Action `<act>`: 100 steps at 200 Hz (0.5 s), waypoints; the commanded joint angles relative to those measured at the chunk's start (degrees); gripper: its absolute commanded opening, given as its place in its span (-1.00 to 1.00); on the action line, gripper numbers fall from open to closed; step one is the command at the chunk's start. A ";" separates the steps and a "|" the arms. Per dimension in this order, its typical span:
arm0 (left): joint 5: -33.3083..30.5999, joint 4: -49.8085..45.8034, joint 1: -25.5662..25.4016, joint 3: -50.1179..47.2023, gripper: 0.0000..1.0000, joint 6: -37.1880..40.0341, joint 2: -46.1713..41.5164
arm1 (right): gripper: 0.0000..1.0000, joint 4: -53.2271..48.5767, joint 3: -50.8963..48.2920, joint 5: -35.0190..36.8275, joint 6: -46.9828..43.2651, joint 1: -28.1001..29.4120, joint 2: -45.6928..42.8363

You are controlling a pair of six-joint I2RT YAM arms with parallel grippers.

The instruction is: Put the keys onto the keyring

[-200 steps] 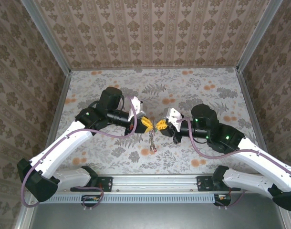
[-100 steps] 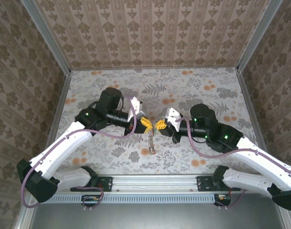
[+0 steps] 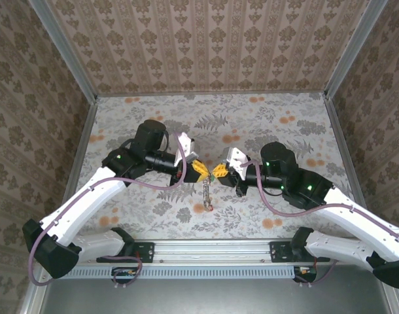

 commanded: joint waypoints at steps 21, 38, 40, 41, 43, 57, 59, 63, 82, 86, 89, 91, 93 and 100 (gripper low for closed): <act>3.07 3.69 0.19 -0.10 -1.00 -0.66 -1.79 | -1.00 -0.28 -0.98 -1.37 0.24 0.32 1.00; 2.97 3.83 0.21 -0.15 -1.00 -0.74 -1.88 | -1.00 -0.27 -1.26 -1.60 0.30 0.31 1.09; 2.96 3.93 0.22 -0.14 -1.00 -0.86 -1.88 | -1.00 -0.30 -1.28 -1.67 0.30 0.31 1.11; 2.96 3.95 0.20 -0.17 -1.00 -0.83 -1.88 | -1.00 -0.26 -1.29 -1.72 0.30 0.31 1.10; 2.90 3.98 0.19 -0.19 -1.00 -0.77 -1.97 | -1.00 -0.27 -1.29 -1.78 0.30 0.31 1.13; 2.87 3.97 0.26 -0.35 -1.00 -0.81 -2.05 | -1.00 -0.55 -1.29 -1.96 0.32 0.26 1.18; 2.90 4.07 0.27 -0.32 -1.00 -0.81 -2.06 | -1.00 -0.67 -1.29 -2.00 0.26 0.26 1.20; 2.88 4.09 0.22 -0.37 -1.00 -0.77 -2.13 | -1.00 -0.78 -1.29 -2.12 0.24 0.30 1.19; 2.79 4.22 0.30 -0.43 -1.00 -0.80 -2.15 | -1.00 -1.11 -1.12 -2.80 0.16 0.30 1.27; 2.79 4.17 0.29 -0.45 -1.00 -0.81 -2.13 | -1.00 -1.24 -1.06 -2.99 0.15 0.25 1.26; 2.79 4.21 0.28 -0.40 -1.00 -0.81 -2.13 | -1.00 -1.24 -1.03 -3.07 0.13 0.36 1.33; 2.79 4.27 0.28 -0.44 -1.00 -0.81 -2.14 | -1.00 -1.33 -1.03 -3.16 0.15 0.37 1.28; 2.79 4.30 0.32 -0.41 -1.00 -0.85 -2.14 | -1.00 -1.35 -1.07 -3.22 0.17 0.33 1.29; 2.79 4.31 0.35 -0.46 -1.00 -0.87 -2.15 | -1.00 -1.52 -0.99 -3.42 0.09 0.35 1.37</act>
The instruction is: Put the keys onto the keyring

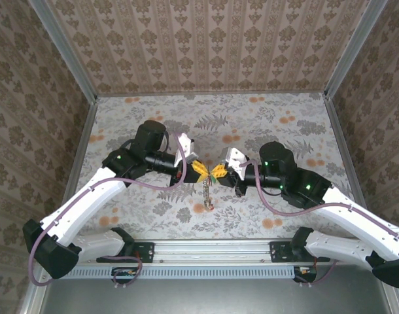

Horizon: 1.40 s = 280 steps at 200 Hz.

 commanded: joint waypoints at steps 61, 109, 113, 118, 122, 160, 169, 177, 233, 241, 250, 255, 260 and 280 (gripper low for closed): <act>2.88 4.03 0.28 0.13 -1.00 -0.87 -1.98 | -1.00 -2.62 -0.78 -1.85 -0.52 0.33 1.14; 2.73 3.74 0.27 0.16 -1.00 -0.79 -2.23 | -1.00 -2.57 -1.01 -0.87 -0.28 0.33 1.16; 2.64 3.70 0.28 0.13 -1.00 -0.76 -2.25 | -1.00 -2.61 -1.00 -0.72 -0.15 0.36 1.14; 2.67 3.75 0.27 0.18 -1.00 -0.74 -2.26 | -1.00 -2.59 -1.08 -0.53 -0.15 0.33 0.95; 2.63 3.75 0.29 0.14 -1.00 -0.71 -2.28 | -1.00 -2.64 -1.07 -0.27 -0.07 0.31 0.82; 2.69 3.68 0.35 0.20 -1.00 -0.61 -2.43 | -1.00 -3.65 -0.82 2.12 0.79 0.24 0.60; 2.70 3.59 0.35 0.14 -1.00 -0.61 -2.52 | -1.00 -3.80 -0.70 2.69 1.10 0.19 0.50; 2.61 3.57 0.35 0.14 -1.00 -0.61 -2.59 | -1.00 -3.95 -0.53 3.21 1.26 0.12 0.45; 2.31 3.25 0.35 0.08 -1.00 -0.45 -2.97 | -1.00 -5.92 1.34 3.98 2.59 -0.40 1.88; 2.11 2.98 0.27 0.13 -1.00 -0.30 -2.96 | -1.00 -6.06 1.53 3.94 2.66 -0.47 1.86; 1.93 2.89 0.28 0.13 -1.00 -0.13 -2.87 | -1.00 -5.91 1.68 3.85 2.71 -0.52 1.70; 1.93 2.75 0.28 0.13 -1.00 -0.04 -2.87 | -1.00 -5.75 1.60 3.67 2.77 -0.49 1.52; 1.67 2.80 0.26 0.19 -1.00 -0.02 -2.87 | -1.00 -5.44 1.55 3.45 2.85 -0.50 1.31; 0.99 2.59 0.37 0.16 -1.00 0.11 -2.81 | -1.00 -5.41 1.33 2.76 3.51 -0.53 0.75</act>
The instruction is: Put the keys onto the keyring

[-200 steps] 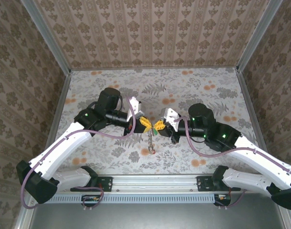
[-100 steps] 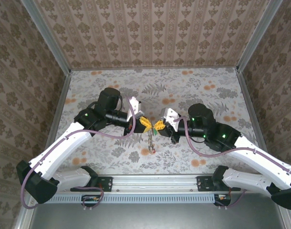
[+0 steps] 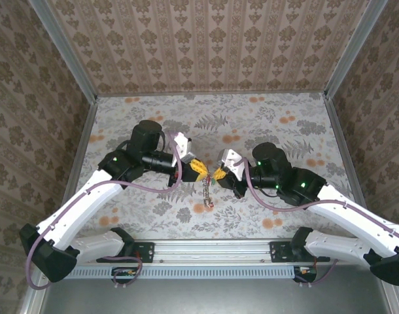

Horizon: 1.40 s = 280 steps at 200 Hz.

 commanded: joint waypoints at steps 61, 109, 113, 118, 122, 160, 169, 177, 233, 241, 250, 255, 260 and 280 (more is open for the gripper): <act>-5.66 0.51 1.09 -3.59 -1.00 -2.86 -1.42 | -1.00 -7.31 -6.37 4.62 11.04 -7.77 0.24; -9.20 3.79 2.51 -10.32 -1.00 -7.23 -5.77 | -1.00 -19.99 -6.20 6.84 17.56 -10.37 10.85; -9.15 3.79 2.75 -10.58 -1.00 -7.31 -5.87 | -1.00 -19.87 -6.35 5.75 18.05 -10.88 11.83; -9.06 3.93 2.96 -10.89 -1.00 -7.46 -5.85 | -1.00 -19.84 -6.32 4.99 18.60 -11.19 13.27; -8.97 3.99 3.13 -11.11 -1.00 -7.49 -5.91 | -1.00 -19.99 -6.21 4.88 18.96 -11.20 14.52; -8.75 4.06 4.03 -12.65 -1.00 -7.49 -6.76 | -1.00 -23.32 -1.36 5.64 19.27 -11.47 27.86; -8.76 4.62 4.21 -13.08 -1.00 -7.80 -7.32 | -1.00 -22.75 -0.96 6.19 19.25 -11.68 29.63; -8.65 4.99 4.21 -13.23 -1.00 -8.01 -7.50 | -1.00 -21.99 -0.74 6.49 19.24 -11.94 31.08; -8.27 4.68 4.39 -12.97 -1.00 -7.92 -8.42 | -1.00 -21.49 3.71 8.97 18.20 -12.08 40.39; -8.19 4.69 4.39 -13.10 -1.00 -7.96 -8.46 | -1.00 -21.25 4.27 9.13 18.11 -12.08 41.13; -8.09 4.81 4.39 -13.14 -1.00 -7.97 -8.42 | -0.98 -21.20 5.09 9.02 17.87 -12.08 42.00; -8.05 4.94 4.39 -13.06 -1.00 -7.95 -8.33 | -0.96 -21.21 5.48 8.98 17.69 -12.07 42.66; -8.08 4.92 4.39 -13.14 -1.00 -8.00 -8.41 | -0.94 -21.10 5.77 9.04 17.51 -12.04 43.20; -8.16 4.66 4.49 -13.07 -1.00 -7.92 -8.37 | -0.80 -20.74 6.75 9.19 17.29 -12.08 44.34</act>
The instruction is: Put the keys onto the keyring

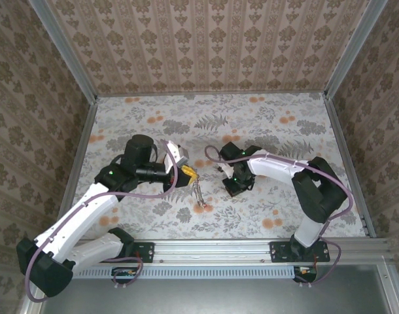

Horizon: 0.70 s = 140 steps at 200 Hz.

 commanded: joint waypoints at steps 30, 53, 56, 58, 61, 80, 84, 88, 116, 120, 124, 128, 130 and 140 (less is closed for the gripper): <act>1.15 1.42 0.44 -0.12 -1.00 -0.59 -0.88 | -0.59 0.57 1.33 2.02 -0.30 -0.23 -0.29; 1.58 1.72 0.61 -0.02 -1.00 -0.78 -0.53 | -0.49 2.17 -0.48 2.36 0.93 -0.32 -3.29; 1.57 1.68 0.61 0.00 -1.00 -0.76 -0.53 | -0.49 2.51 -0.91 2.38 1.24 -0.37 -3.88; 1.57 1.72 0.61 -0.07 -1.00 -0.78 -0.52 | -0.48 2.69 -1.38 2.33 1.45 -0.40 -4.24; 1.57 1.68 0.61 -0.07 -1.00 -0.76 -0.52 | -0.48 2.96 -1.93 2.30 1.70 -0.41 -4.77; 1.57 1.86 0.69 -0.16 -1.00 -0.94 -0.52 | -0.47 5.34 -6.13 0.72 3.41 -0.49 -8.05; 1.65 1.96 0.74 -0.23 -1.00 -1.00 -0.48 | -0.46 6.05 -7.22 0.34 3.76 -0.42 -8.88; 1.60 1.94 0.70 -0.24 -1.00 -1.02 -0.39 | -0.45 6.78 -8.29 0.20 4.05 -0.41 -9.62; 2.47 2.50 0.86 -0.17 -1.00 -1.36 0.23 | -0.39 10.69 -14.14 -1.04 5.45 -0.08 -15.38; 2.60 2.59 0.87 -0.23 -1.00 -1.38 0.34 | -0.39 11.35 -14.55 -1.19 5.67 -0.06 -15.78; 2.63 2.60 0.87 -0.18 -1.00 -1.38 0.37 | -0.38 11.70 -14.67 -1.45 5.68 -0.06 -15.95; 2.69 2.67 0.95 -0.11 -1.00 -1.43 0.46 | -0.38 12.04 -14.80 -1.49 5.75 0.11 -16.02; 2.76 2.62 1.00 -0.10 -1.00 -1.48 0.45 | -0.38 12.06 -14.78 -1.42 5.81 0.11 -16.05; 2.97 2.69 1.12 -0.10 -1.00 -1.52 0.49 | -0.36 14.40 -14.78 -1.56 6.02 0.12 -15.49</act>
